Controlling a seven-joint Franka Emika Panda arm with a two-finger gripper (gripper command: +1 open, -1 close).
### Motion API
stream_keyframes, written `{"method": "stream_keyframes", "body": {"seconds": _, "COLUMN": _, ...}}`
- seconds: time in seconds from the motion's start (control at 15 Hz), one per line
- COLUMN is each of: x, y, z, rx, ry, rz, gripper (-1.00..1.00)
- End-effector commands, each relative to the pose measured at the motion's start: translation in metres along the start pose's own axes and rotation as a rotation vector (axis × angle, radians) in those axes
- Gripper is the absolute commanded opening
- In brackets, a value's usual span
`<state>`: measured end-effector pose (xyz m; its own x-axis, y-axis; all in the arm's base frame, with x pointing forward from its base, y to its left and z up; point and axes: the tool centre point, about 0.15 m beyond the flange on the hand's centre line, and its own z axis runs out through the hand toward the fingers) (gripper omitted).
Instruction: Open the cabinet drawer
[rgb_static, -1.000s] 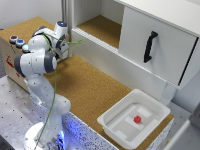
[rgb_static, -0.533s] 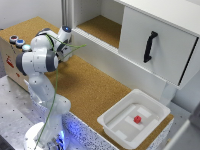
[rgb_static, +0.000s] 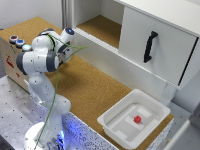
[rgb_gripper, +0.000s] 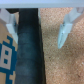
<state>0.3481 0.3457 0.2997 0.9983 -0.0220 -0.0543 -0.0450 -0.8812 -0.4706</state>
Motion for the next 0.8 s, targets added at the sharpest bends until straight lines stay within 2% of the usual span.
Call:
{"method": "stream_keyframes", "body": {"seconds": 0.0, "x": 0.005, "y": 0.011, "z": -0.005, "rx": 0.062, "ry": 0.031, "rz": -0.013, "gripper": -1.00}}
{"method": "stream_keyframes", "body": {"seconds": 0.33, "x": 0.002, "y": 0.018, "z": -0.014, "rx": 0.028, "ry": 0.050, "rz": 0.000, "gripper": -1.00}}
{"method": "stream_keyframes", "body": {"seconds": 0.73, "x": -0.006, "y": 0.048, "z": -0.019, "rx": 0.025, "ry": 0.042, "rz": 0.026, "gripper": -1.00}}
